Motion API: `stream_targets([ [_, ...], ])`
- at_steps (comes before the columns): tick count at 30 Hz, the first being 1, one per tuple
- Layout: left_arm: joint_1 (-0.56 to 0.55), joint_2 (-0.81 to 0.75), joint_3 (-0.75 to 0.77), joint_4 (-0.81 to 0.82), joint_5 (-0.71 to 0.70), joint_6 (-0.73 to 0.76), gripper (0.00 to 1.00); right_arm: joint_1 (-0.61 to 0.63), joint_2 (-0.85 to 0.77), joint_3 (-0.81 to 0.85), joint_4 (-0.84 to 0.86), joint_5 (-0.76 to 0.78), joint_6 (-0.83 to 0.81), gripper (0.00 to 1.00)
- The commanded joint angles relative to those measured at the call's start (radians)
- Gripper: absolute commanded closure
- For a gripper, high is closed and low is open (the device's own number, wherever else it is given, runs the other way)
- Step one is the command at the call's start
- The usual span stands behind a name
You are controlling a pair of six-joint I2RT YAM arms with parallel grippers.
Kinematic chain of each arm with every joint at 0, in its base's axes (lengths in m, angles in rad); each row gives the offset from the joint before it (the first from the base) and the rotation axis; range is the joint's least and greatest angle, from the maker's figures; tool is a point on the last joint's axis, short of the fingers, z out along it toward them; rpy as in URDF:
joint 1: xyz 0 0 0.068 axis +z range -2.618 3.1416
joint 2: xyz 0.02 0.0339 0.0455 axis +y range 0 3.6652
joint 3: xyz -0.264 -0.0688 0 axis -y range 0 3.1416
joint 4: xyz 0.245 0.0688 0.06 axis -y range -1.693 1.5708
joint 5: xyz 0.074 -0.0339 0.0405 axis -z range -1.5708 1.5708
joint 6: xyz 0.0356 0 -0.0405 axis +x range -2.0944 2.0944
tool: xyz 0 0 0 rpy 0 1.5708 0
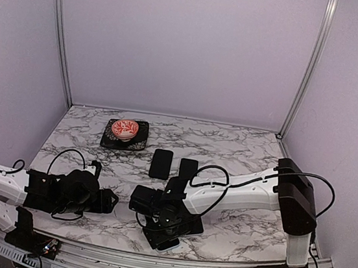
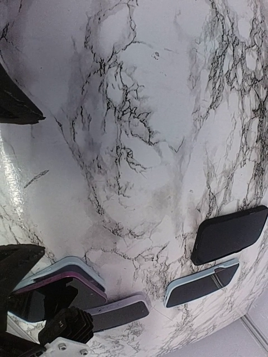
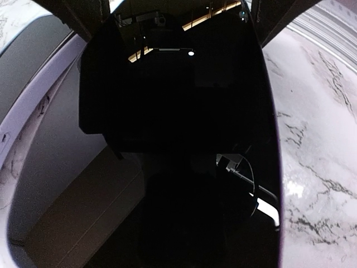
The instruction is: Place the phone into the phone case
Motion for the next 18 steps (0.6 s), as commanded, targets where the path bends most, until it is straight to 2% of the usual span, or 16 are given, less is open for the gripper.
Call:
stream_targets([
  [1,-0.004,0.005,0.003,-0.036,-0.019,-0.003,0.26,0.008,0.064,0.015,-0.027,0.059,0.007,0.26],
  [4,-0.003,0.006,0.004,-0.036,-0.016,-0.003,0.26,0.008,0.057,0.014,-0.026,0.074,0.009,0.36],
  [9,-0.004,0.012,0.001,-0.032,-0.014,-0.006,0.26,0.011,0.009,0.015,0.034,0.077,-0.007,0.61],
  [12,-0.005,0.005,0.001,0.016,0.022,0.025,0.25,0.011,-0.035,0.002,0.077,0.106,-0.001,0.69],
  [15,-0.005,-0.042,-0.048,0.23,0.14,0.091,0.21,0.011,-0.091,-0.027,0.146,0.148,0.005,0.78],
  [18,-0.008,-0.128,-0.165,0.511,0.239,0.076,0.11,0.011,-0.145,-0.061,0.212,0.195,0.014,0.82],
])
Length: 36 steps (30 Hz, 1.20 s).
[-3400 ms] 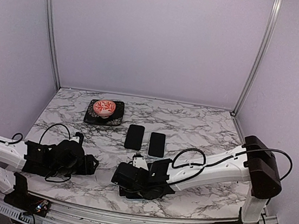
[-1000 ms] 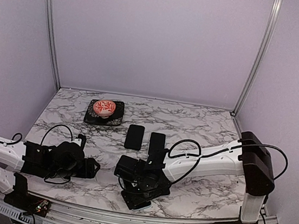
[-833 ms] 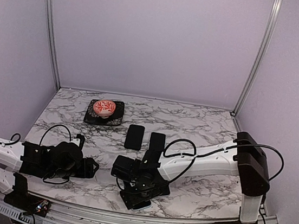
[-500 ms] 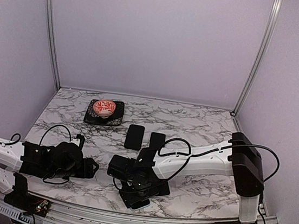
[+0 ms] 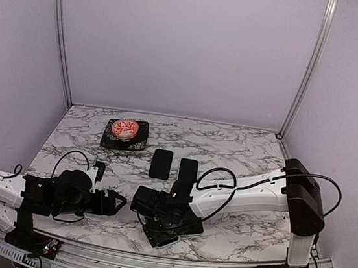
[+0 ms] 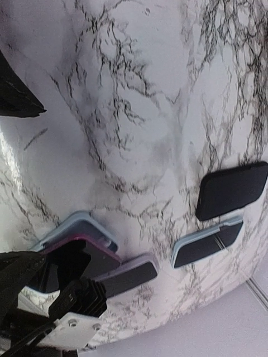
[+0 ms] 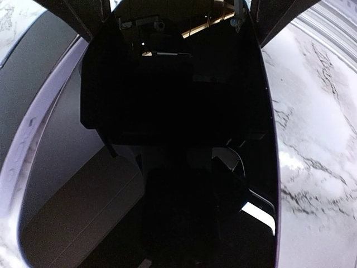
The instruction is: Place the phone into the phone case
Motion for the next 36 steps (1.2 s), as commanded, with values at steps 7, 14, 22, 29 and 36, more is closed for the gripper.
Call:
stream_targets([
  [7,-0.02,-0.239,-0.168,0.483,0.127,0.097,0.01,0.014,-0.206,-0.042,0.242,0.234,-0.003,0.85],
  [14,-0.022,-0.173,-0.086,0.481,0.133,0.147,0.1,0.074,-0.266,0.019,0.364,0.352,-0.115,0.85],
  [22,-0.022,-0.151,-0.034,0.48,0.056,0.194,0.41,0.11,-0.289,0.042,0.403,0.364,-0.169,0.85],
  [29,-0.023,-0.09,0.009,0.479,0.109,0.212,0.65,0.114,-0.297,0.054,0.401,0.394,-0.182,0.85],
  [36,-0.026,-0.064,0.014,0.478,0.14,0.207,1.0,0.113,-0.31,0.045,0.398,0.413,-0.19,0.85],
])
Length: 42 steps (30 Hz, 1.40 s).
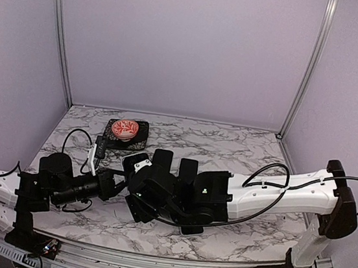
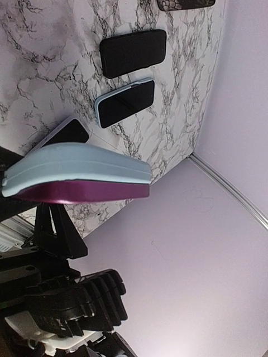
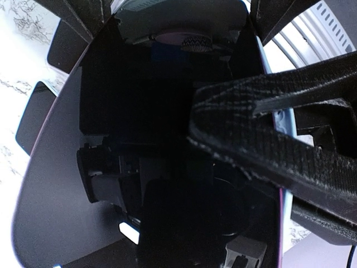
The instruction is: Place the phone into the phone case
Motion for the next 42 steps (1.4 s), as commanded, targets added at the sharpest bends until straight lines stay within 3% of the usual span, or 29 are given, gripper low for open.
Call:
stream_targets([
  [1,-0.003,0.018,0.009,-0.019,0.017,0.026,1.0,0.011,-0.07,0.048,0.068,0.041,-0.024,0.85],
  [4,-0.008,0.017,0.006,-0.02,0.027,0.05,1.0,0.012,-0.094,0.016,0.084,0.047,-0.026,0.77],
  [8,-0.018,0.005,-0.006,-0.047,0.023,0.147,1.0,0.011,-0.152,-0.056,0.111,0.044,-0.072,0.16],
  [9,-0.022,0.003,-0.016,-0.049,0.022,0.181,1.0,0.011,-0.176,-0.083,0.119,0.041,-0.097,0.04],
  [10,-0.026,-0.001,-0.028,-0.049,0.024,0.22,1.0,0.01,-0.207,-0.115,0.131,0.03,-0.129,0.02],
  [12,-0.031,-0.011,-0.053,-0.048,0.033,0.292,1.0,0.002,-0.282,-0.196,0.19,-0.034,-0.225,0.01],
  [16,-0.044,-0.048,-0.065,-0.046,0.13,0.429,1.0,-0.07,-0.439,-0.356,0.357,-0.405,-0.405,0.01],
  [19,-0.064,-0.092,-0.066,-0.048,0.229,0.521,1.0,-0.122,-0.515,-0.41,0.437,-0.603,-0.499,0.01],
  [22,-0.08,-0.129,-0.079,-0.048,0.271,0.593,1.0,-0.125,-0.515,-0.391,0.459,-0.599,-0.618,0.06],
  [25,-0.092,-0.145,-0.087,-0.047,0.304,0.642,1.0,-0.123,-0.425,-0.275,0.362,-0.591,-0.7,0.09],
  [31,-0.108,-0.14,-0.069,-0.047,0.343,0.665,1.0,-0.121,-0.259,-0.078,0.169,-0.748,-0.798,0.08],
  [35,-0.114,-0.136,-0.062,-0.047,0.34,0.664,1.0,-0.121,-0.199,-0.022,0.078,-0.831,-0.825,0.12],
  [40,-0.117,-0.119,-0.051,-0.047,0.348,0.657,1.0,-0.129,-0.206,-0.061,0.11,-0.851,-0.818,0.38],
  [42,-0.121,-0.117,-0.048,-0.047,0.348,0.652,1.0,-0.132,-0.203,-0.069,0.116,-0.851,-0.81,0.4],
])
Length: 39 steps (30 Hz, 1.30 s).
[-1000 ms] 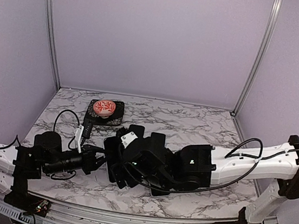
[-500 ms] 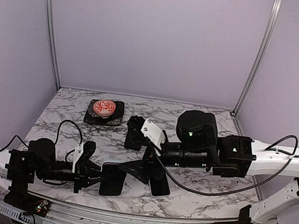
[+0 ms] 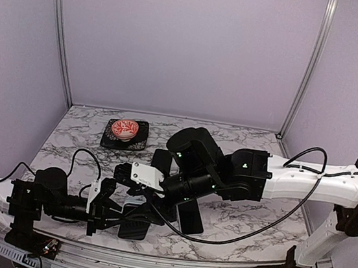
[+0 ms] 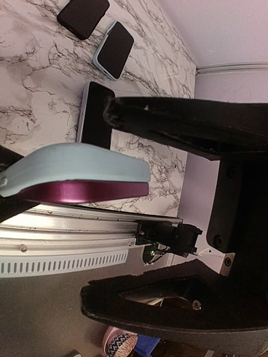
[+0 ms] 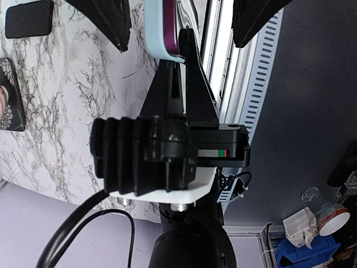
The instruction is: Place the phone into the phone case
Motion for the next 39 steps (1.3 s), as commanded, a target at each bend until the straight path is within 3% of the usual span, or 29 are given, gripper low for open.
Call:
stream_targets([
  [1,-0.011,-0.004,0.037,0.071,0.024,-0.001,1.0,-0.009,-0.011,-0.002,-0.009,-0.045,-0.004,0.41],
  [8,-0.03,-0.056,0.045,0.073,0.037,-0.008,1.0,-0.019,-0.005,-0.007,-0.035,-0.035,0.001,0.47],
  [12,-0.034,-0.068,0.047,0.073,0.037,-0.011,1.0,-0.031,-0.018,-0.025,0.004,-0.033,0.008,0.55],
  [15,-0.039,-0.066,0.054,0.073,0.039,-0.01,1.0,-0.031,-0.007,-0.006,-0.012,-0.038,0.005,0.75],
  [17,-0.04,-0.06,0.055,0.074,0.038,-0.008,1.0,-0.033,-0.005,0.002,-0.02,-0.04,0.002,1.0],
  [23,-0.043,-0.059,0.06,0.076,0.03,-0.017,1.0,-0.036,-0.037,-0.012,-0.002,-0.024,0.024,0.99],
  [26,-0.043,-0.082,0.062,0.087,0.015,-0.036,1.0,-0.04,-0.085,-0.043,0.037,0.01,0.063,0.54],
  [28,-0.044,-0.11,0.056,0.106,0.008,-0.049,1.0,-0.044,-0.137,-0.116,0.098,0.017,0.091,0.44],
  [32,-0.044,-0.175,0.031,0.152,-0.003,-0.069,1.0,-0.045,-0.229,-0.252,0.251,0.029,0.173,0.41],
  [36,-0.043,-0.187,0.03,0.154,-0.005,-0.088,1.0,-0.045,-0.239,-0.283,0.343,-0.027,0.231,0.51],
  [39,-0.044,-0.171,0.042,0.155,-0.004,-0.103,1.0,-0.044,-0.215,-0.258,0.348,-0.051,0.247,0.51],
])
